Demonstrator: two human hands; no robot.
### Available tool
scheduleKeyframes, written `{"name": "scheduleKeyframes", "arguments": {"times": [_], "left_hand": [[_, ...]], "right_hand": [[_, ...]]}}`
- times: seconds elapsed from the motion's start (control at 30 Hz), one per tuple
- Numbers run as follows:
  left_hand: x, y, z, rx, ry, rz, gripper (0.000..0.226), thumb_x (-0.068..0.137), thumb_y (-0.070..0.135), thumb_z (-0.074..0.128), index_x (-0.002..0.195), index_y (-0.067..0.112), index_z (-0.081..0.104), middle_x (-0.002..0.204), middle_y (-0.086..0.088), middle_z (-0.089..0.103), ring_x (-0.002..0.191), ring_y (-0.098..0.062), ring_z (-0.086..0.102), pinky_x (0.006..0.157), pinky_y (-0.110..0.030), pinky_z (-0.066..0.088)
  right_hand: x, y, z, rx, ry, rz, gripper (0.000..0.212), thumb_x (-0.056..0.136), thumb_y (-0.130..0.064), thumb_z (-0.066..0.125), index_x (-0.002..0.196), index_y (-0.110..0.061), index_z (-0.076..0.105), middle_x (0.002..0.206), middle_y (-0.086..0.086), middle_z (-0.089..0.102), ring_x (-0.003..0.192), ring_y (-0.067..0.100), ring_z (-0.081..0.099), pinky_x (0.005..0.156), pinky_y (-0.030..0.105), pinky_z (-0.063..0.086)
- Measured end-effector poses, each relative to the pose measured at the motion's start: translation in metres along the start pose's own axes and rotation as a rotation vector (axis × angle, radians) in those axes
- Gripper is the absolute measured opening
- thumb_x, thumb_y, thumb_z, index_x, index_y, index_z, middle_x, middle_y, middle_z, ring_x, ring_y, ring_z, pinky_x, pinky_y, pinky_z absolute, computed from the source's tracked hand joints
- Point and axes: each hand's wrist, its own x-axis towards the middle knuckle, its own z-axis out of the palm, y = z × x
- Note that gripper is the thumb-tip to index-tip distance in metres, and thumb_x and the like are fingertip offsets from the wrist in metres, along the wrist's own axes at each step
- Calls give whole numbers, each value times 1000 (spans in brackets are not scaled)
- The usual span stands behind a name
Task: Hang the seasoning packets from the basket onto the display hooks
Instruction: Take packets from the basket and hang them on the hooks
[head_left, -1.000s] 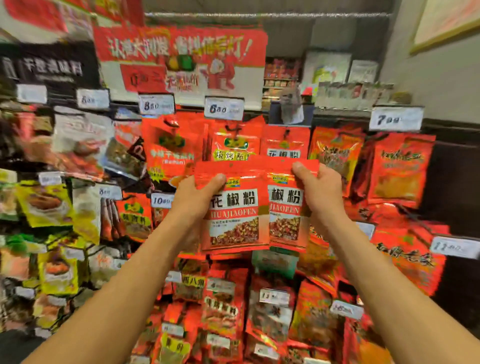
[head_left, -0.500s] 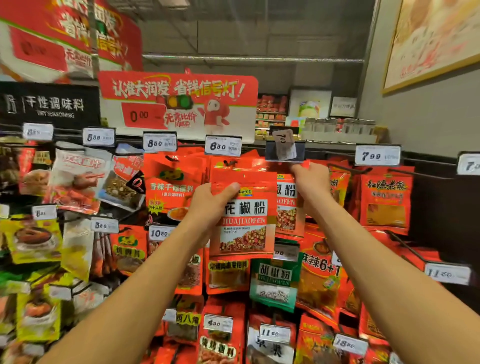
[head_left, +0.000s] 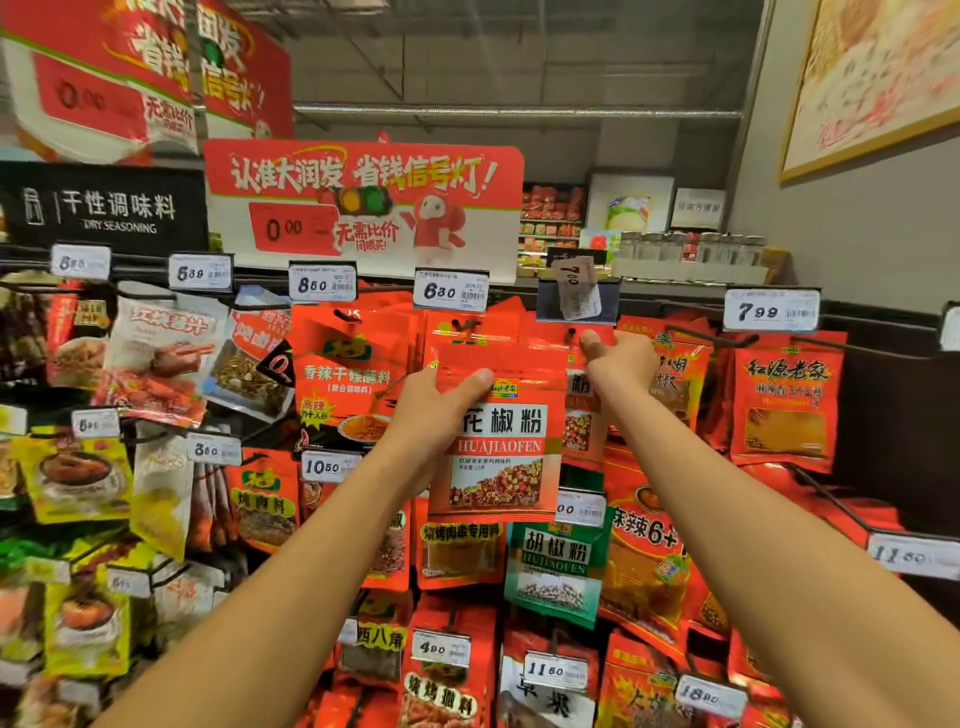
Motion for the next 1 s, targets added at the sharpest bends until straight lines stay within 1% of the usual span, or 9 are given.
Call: {"name": "scheduleKeyframes", "arguments": {"times": [0.13,0.23,0.3,0.4,0.5,0.57,0.73,0.87,1.0], "left_hand": [[5,-2,12,-30,-18,-29,25,97,39,65,104,15,69,87,-3,80,78,-21,78,57,-28,58],[13,-3,24,-54,-23,-39,24,98,41,62,101,18,68,86,-2,80,76,-19,78,58,-29,59],[23,-4,32,-62,-14,-57,20,98,38,64,98,18,67,84,-2,80,75,-20,78,62,-32,59],[37,-4,46,-119,-28,-120,14,96,29,66,97,15,67,78,-4,79,68,-20,77,57,-32,58],[49,1,60,-167,-63,-156,22,94,29,69,107,11,64,76,-5,78,66,-21,76,52,-31,57],[56,3,68,-174,-71,-164,31,94,34,70,112,10,62,77,-5,79,67,-22,77,52,-32,58],[73,2,81,-163,16,-127,21,95,28,69,105,13,59,75,-6,77,61,-22,75,50,-32,57],[80,2,87,-117,39,-106,15,92,28,71,94,15,64,74,-8,77,63,-25,76,56,-39,62],[85,4,87,-56,60,-129,20,92,30,72,98,14,63,74,-7,78,64,-26,76,65,-47,64]], "right_hand": [[18,-4,6,-154,-49,74,51,93,-52,64,123,-11,67,123,12,68,111,34,63,93,43,52],[24,-1,-3,-179,-63,64,45,93,-55,63,100,-10,62,107,10,66,92,30,58,76,38,44],[20,7,-13,-119,-13,23,39,95,-51,61,101,-13,64,102,3,64,90,25,55,74,35,38],[4,21,-32,131,-25,-35,22,97,-37,59,101,-17,68,98,-5,69,91,18,62,75,34,49],[-15,25,-50,565,-294,75,22,98,-29,58,100,-11,71,72,-3,69,63,16,62,48,25,45],[-23,22,-61,745,-456,123,30,98,-39,55,102,-13,69,69,-3,63,60,14,57,49,24,43],[-30,10,-63,496,-450,-37,29,97,-41,64,93,-13,71,72,-4,75,59,11,70,48,23,51],[-27,6,-56,412,-366,-2,27,95,-38,68,82,-14,68,77,5,78,70,21,76,63,33,60],[-25,8,-51,412,-326,4,23,94,-33,68,80,-15,68,71,2,77,66,20,76,53,27,57]]}}
